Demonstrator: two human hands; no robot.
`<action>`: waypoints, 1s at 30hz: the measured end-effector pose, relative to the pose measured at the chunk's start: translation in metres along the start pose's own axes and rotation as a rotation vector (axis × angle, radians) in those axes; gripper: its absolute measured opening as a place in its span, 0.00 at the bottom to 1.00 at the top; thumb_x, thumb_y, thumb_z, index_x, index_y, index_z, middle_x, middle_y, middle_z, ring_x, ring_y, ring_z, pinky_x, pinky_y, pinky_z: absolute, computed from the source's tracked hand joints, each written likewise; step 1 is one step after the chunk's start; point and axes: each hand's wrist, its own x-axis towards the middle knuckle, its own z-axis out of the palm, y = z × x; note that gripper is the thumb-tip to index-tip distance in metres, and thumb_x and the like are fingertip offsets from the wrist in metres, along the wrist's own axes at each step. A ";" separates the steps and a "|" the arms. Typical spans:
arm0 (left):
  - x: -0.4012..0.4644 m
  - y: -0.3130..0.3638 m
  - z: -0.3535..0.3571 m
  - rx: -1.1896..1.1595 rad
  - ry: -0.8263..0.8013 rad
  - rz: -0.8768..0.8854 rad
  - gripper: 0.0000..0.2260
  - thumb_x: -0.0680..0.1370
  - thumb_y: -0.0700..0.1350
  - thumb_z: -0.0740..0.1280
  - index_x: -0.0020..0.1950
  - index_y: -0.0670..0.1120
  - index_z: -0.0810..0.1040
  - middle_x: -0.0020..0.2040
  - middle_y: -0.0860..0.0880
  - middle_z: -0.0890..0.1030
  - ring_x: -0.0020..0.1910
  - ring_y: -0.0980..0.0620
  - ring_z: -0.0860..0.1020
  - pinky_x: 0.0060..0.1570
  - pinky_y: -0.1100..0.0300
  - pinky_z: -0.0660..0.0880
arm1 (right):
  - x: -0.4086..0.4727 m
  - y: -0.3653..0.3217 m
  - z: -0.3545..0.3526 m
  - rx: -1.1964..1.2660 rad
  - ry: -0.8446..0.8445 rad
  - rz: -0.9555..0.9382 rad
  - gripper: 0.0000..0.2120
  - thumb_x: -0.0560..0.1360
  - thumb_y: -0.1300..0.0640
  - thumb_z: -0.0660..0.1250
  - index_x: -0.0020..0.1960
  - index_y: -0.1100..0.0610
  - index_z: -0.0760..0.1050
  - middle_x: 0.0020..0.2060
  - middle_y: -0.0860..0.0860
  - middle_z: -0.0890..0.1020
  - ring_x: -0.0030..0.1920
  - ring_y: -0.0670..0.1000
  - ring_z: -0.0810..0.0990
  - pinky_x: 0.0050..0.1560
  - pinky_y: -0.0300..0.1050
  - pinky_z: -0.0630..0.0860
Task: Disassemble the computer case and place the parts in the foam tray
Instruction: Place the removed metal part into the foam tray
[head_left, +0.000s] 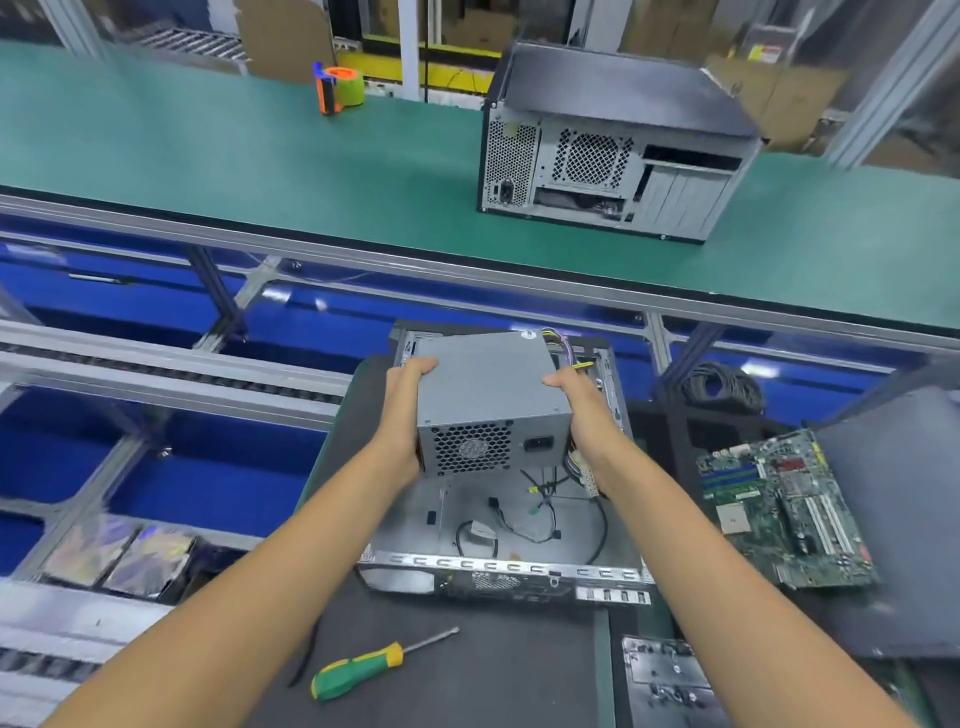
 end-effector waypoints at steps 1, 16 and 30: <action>0.000 0.001 0.000 -0.004 -0.006 -0.001 0.35 0.68 0.62 0.72 0.71 0.48 0.71 0.67 0.38 0.78 0.59 0.38 0.81 0.57 0.37 0.78 | 0.000 -0.001 -0.001 -0.004 0.002 0.001 0.46 0.64 0.33 0.62 0.80 0.46 0.61 0.81 0.47 0.59 0.78 0.53 0.60 0.60 0.56 0.62; -0.012 -0.009 -0.028 0.037 -0.226 -0.127 0.18 0.72 0.61 0.69 0.51 0.49 0.86 0.55 0.40 0.85 0.50 0.37 0.84 0.52 0.35 0.80 | 0.000 -0.036 -0.051 0.221 -0.269 0.188 0.25 0.84 0.47 0.48 0.67 0.64 0.71 0.50 0.65 0.82 0.39 0.59 0.87 0.32 0.48 0.82; -0.025 0.003 -0.034 -0.026 -0.252 0.059 0.15 0.75 0.54 0.68 0.57 0.48 0.83 0.50 0.43 0.84 0.45 0.42 0.84 0.50 0.39 0.81 | -0.003 -0.021 -0.133 -0.341 -0.761 0.305 0.39 0.76 0.36 0.51 0.77 0.62 0.61 0.60 0.63 0.83 0.69 0.70 0.73 0.52 0.50 0.77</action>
